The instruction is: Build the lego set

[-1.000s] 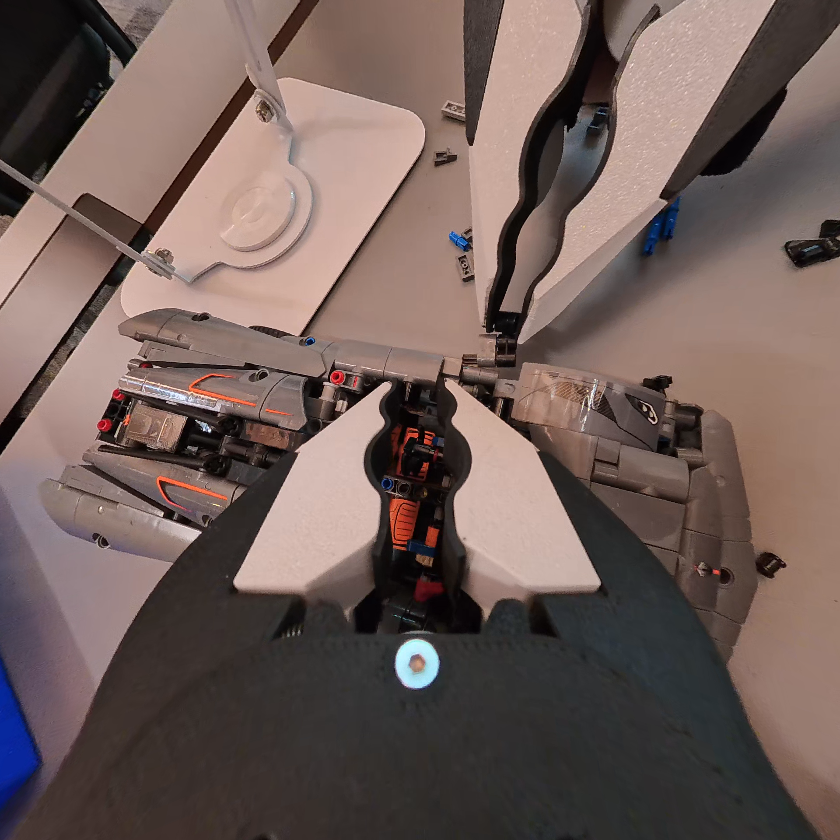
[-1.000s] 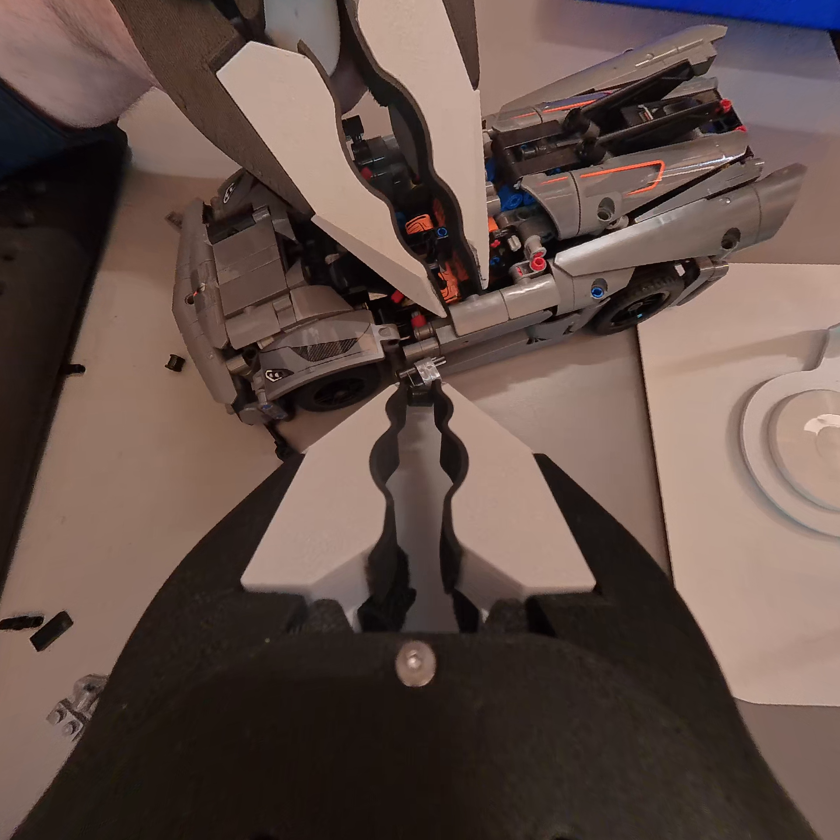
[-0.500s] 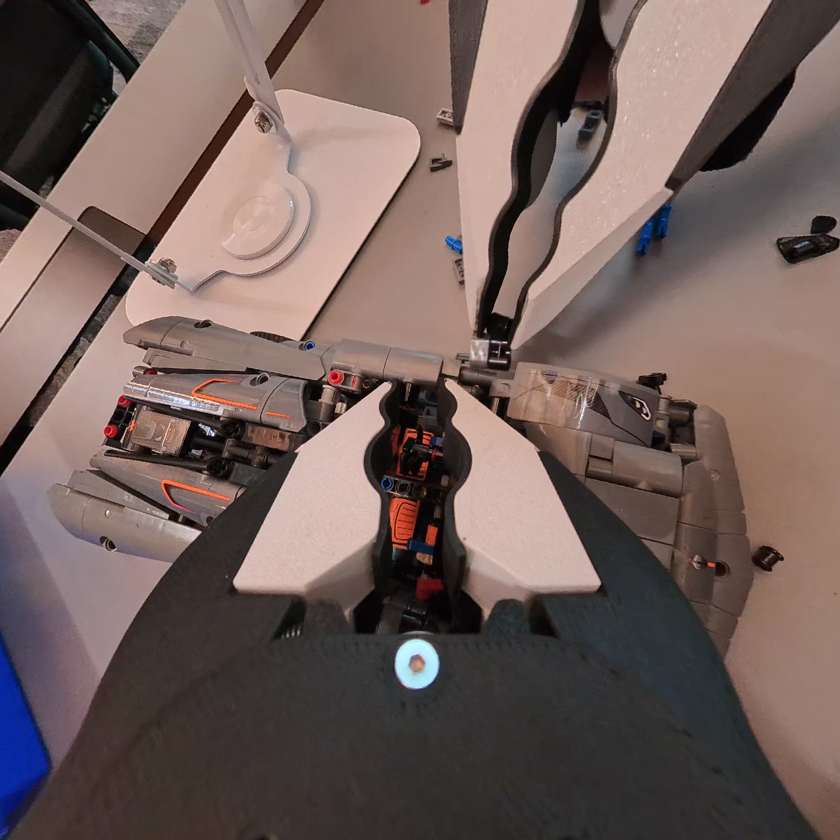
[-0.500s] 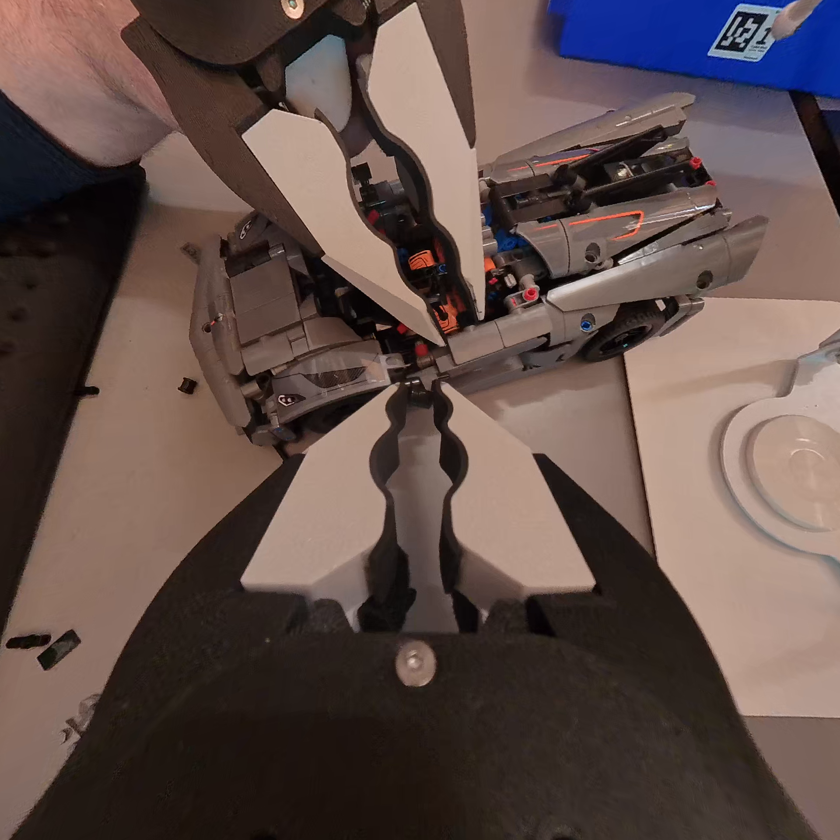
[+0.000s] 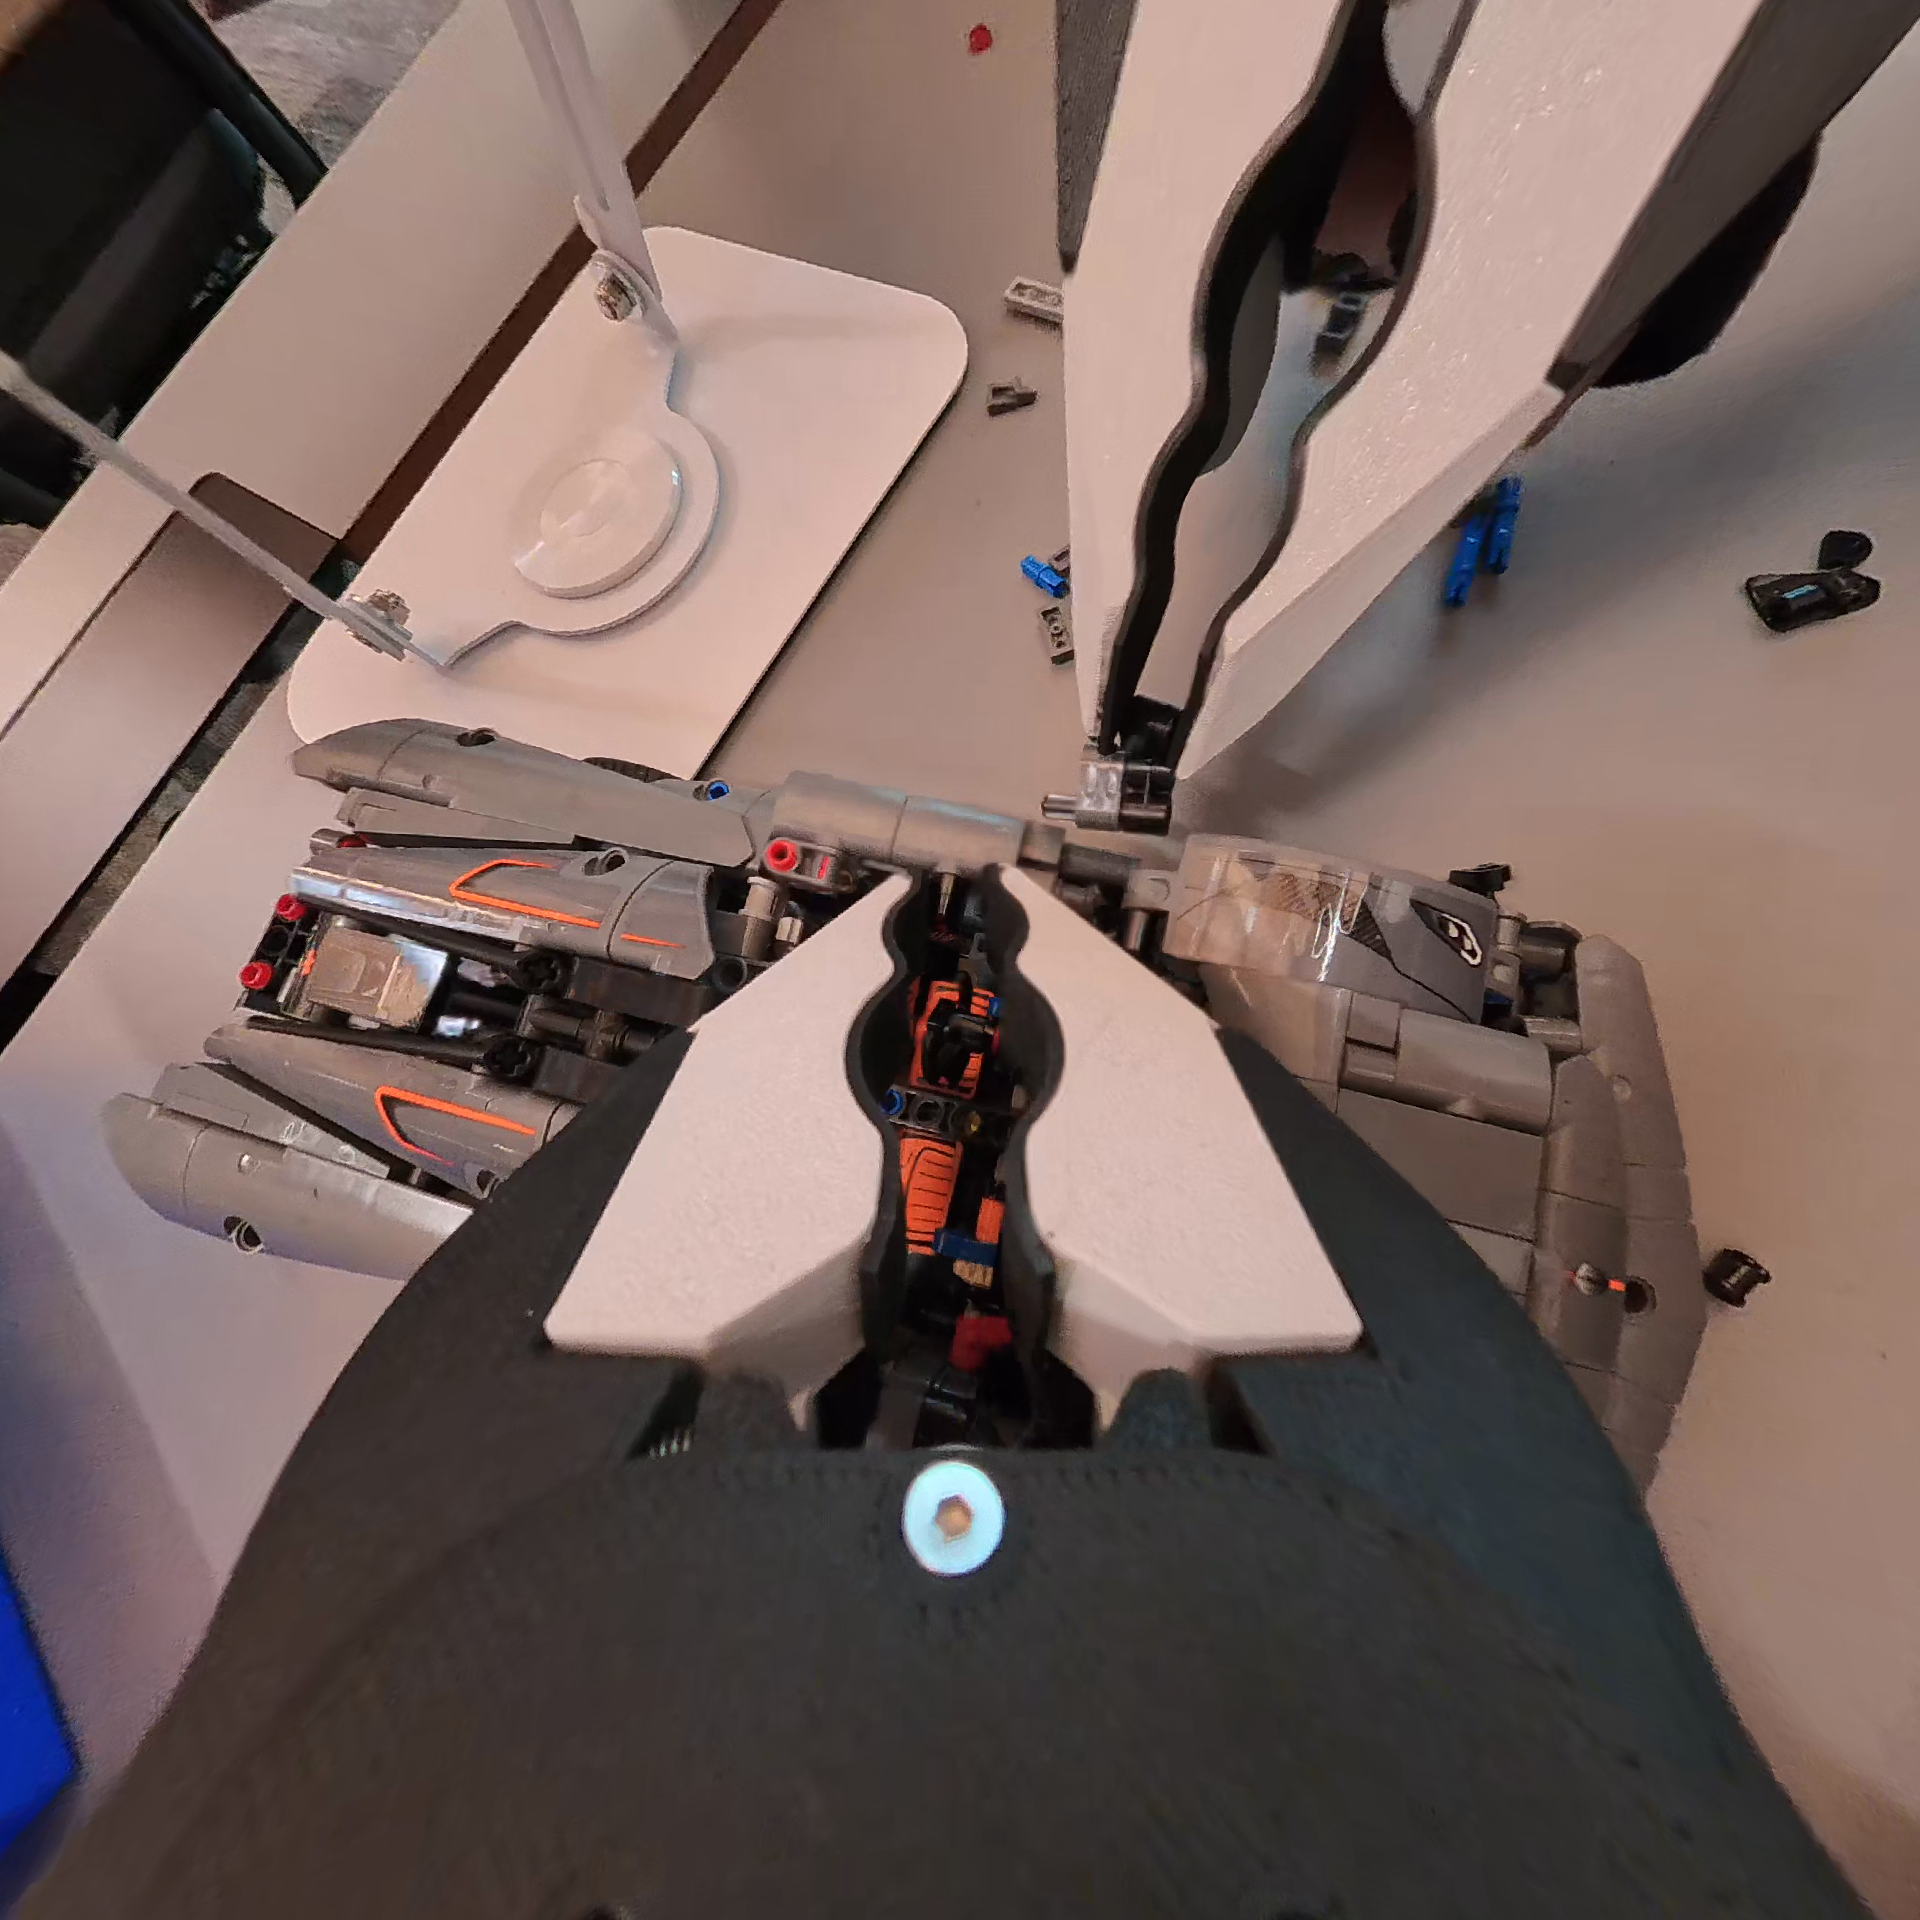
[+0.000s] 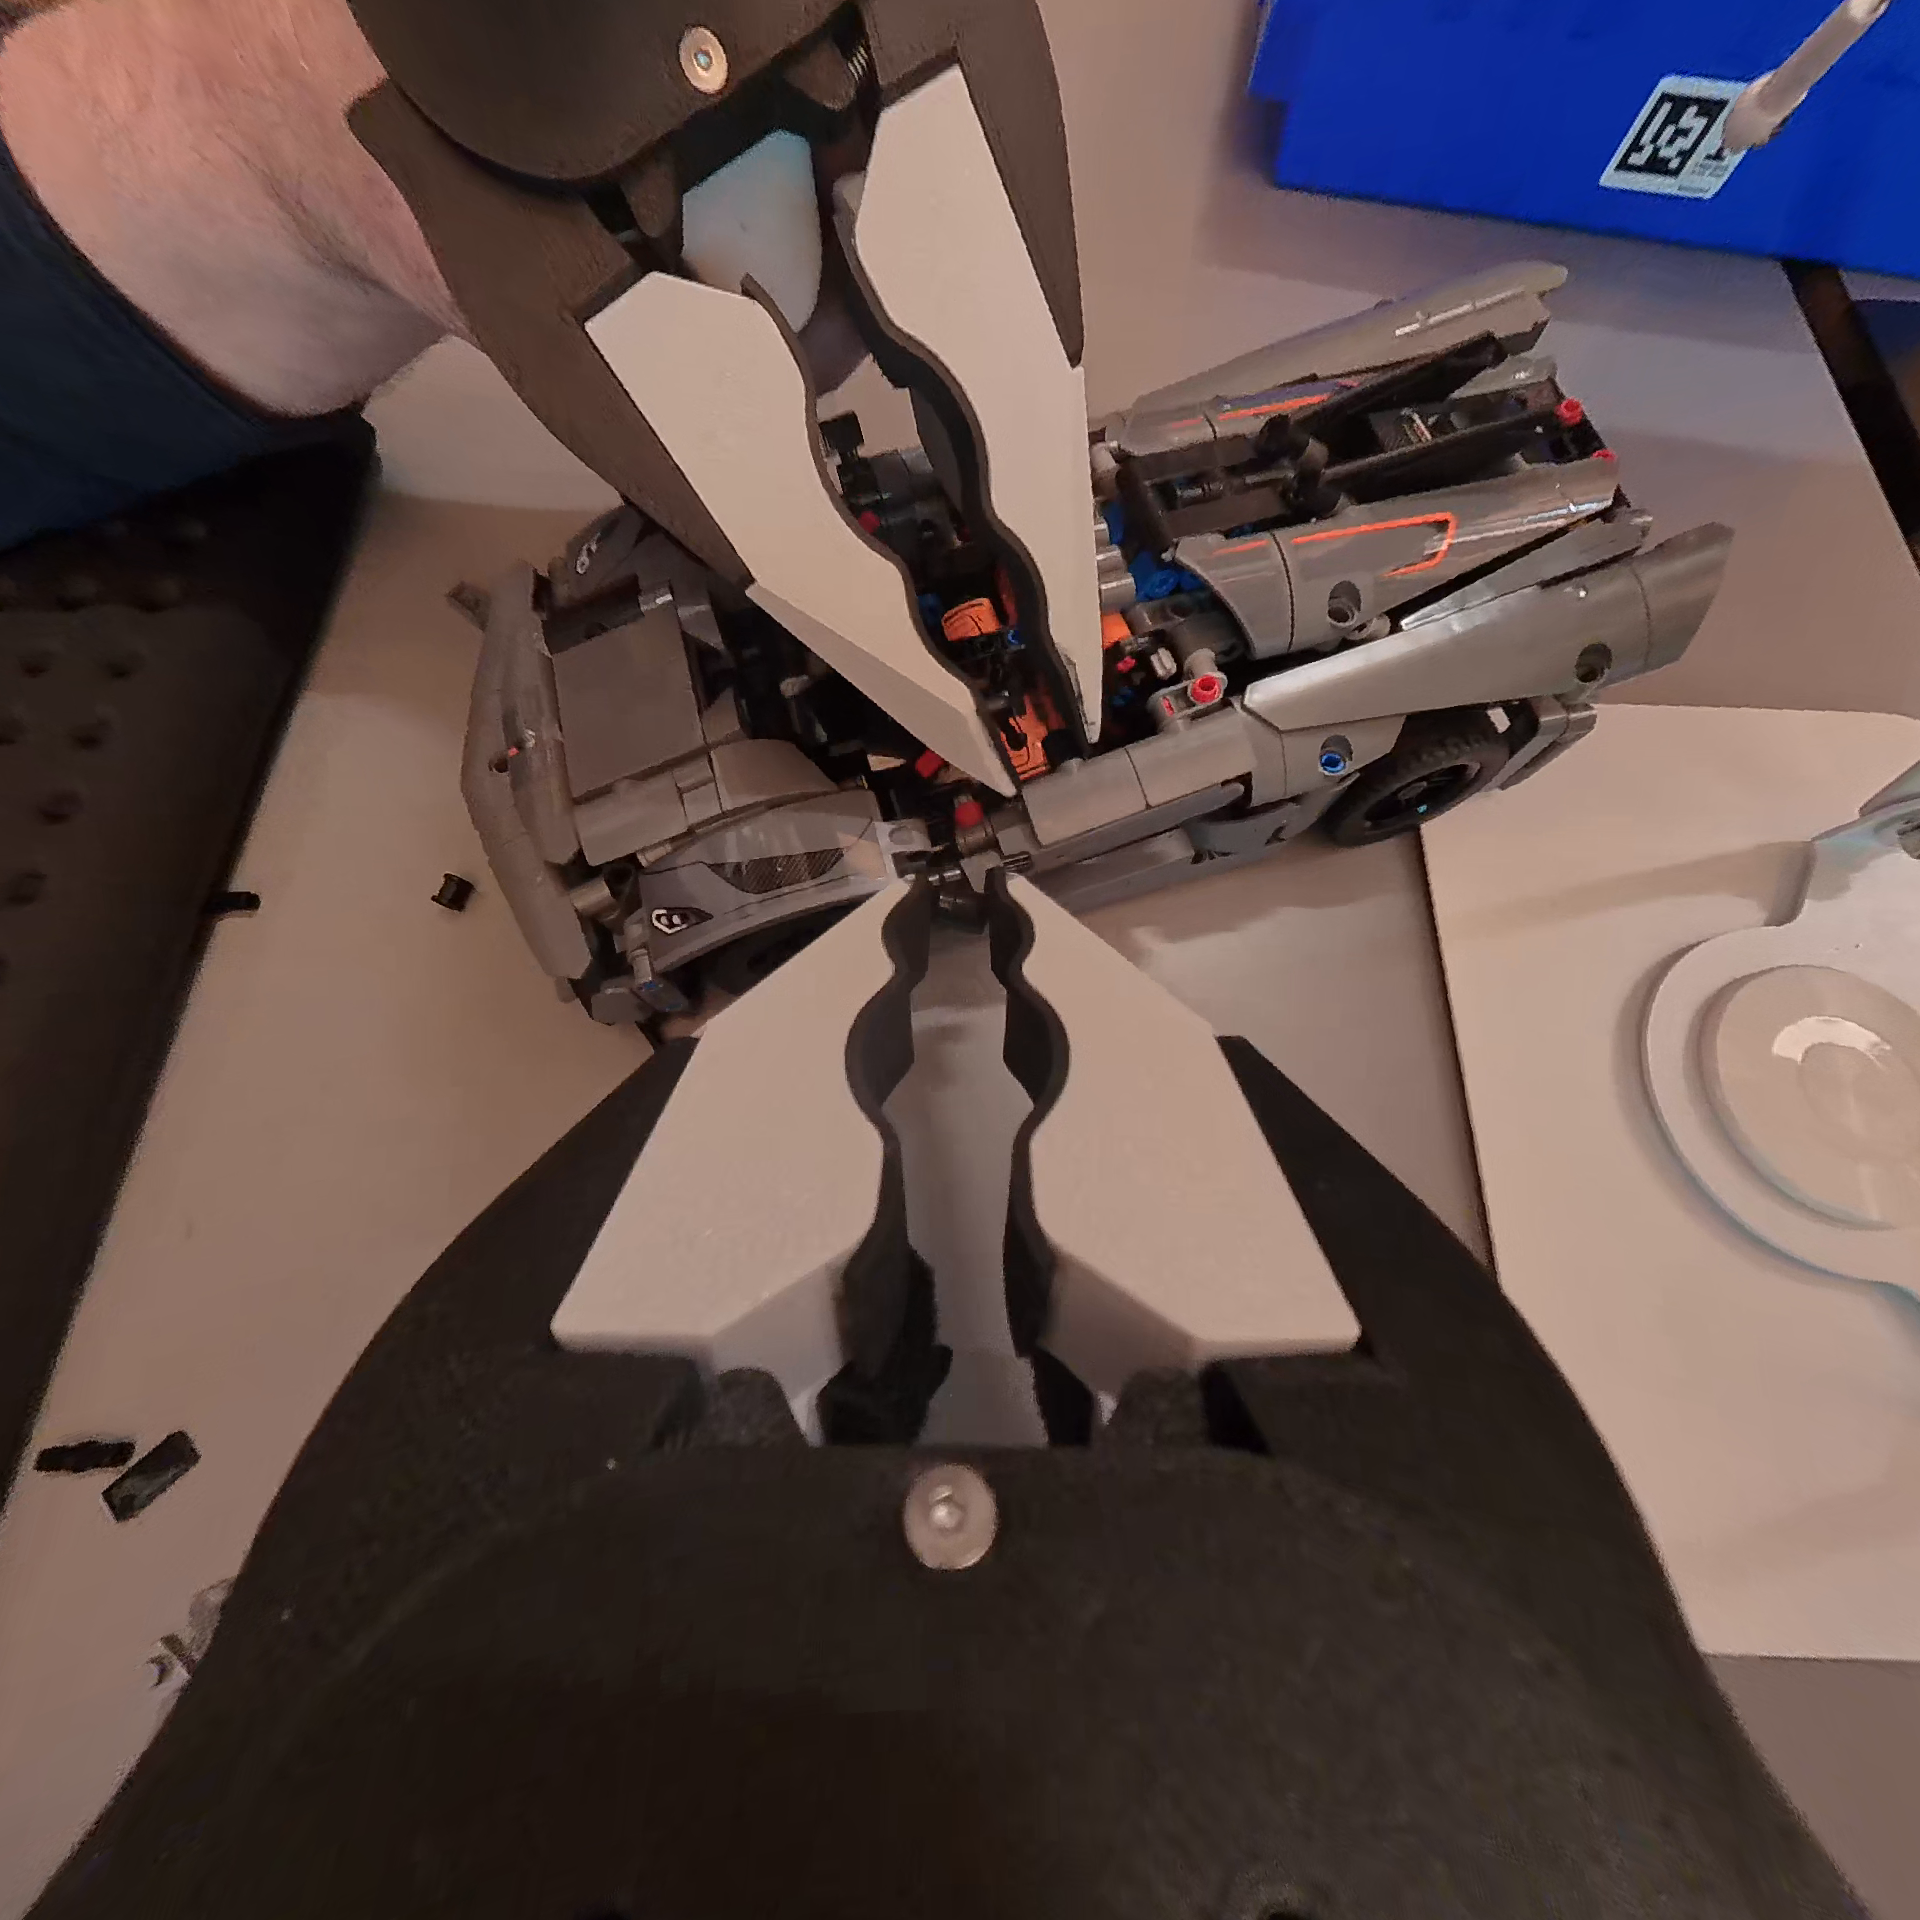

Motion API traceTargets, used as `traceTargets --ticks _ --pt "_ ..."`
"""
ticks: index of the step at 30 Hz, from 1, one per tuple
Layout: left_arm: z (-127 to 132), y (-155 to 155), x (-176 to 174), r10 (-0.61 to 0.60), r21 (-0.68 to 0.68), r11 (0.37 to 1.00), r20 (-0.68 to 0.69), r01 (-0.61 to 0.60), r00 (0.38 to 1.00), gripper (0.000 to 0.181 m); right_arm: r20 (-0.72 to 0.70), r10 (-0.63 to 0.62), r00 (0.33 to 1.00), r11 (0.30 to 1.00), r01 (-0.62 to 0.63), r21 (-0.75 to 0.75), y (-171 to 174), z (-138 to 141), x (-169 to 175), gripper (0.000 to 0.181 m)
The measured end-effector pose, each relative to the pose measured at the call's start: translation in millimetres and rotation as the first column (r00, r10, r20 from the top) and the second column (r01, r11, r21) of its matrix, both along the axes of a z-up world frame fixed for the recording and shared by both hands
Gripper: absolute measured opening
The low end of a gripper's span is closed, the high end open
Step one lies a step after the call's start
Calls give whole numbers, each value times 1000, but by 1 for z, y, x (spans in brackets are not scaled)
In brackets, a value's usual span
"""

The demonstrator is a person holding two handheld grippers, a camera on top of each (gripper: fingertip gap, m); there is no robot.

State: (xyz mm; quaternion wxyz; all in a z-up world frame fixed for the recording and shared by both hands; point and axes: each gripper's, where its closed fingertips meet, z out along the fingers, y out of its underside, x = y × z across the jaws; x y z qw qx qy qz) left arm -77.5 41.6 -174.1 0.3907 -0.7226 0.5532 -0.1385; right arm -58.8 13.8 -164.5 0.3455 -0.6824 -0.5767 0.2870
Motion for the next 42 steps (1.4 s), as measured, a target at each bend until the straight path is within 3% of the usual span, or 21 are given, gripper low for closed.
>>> traceTargets --ticks 4,22,30,42 --pt "7 -3 3 -10 -12 1000 50 10 999 8 -14 8 1000 1000 -8 -2 -2 0 -5 9" --pt "-2 -3 -3 -3 -40 999 8 3 1000 14 -58 -30 998 999 28 -34 3 -1 -13 9" --pt "8 -12 3 -51 -31 998 47 52 998 19 -78 -49 996 997 44 -61 6 0 -12 9" --pt "0 -20 9 -101 -34 994 15 101 995 17 -109 -70 992 990 56 -127 7 1 -13 8"
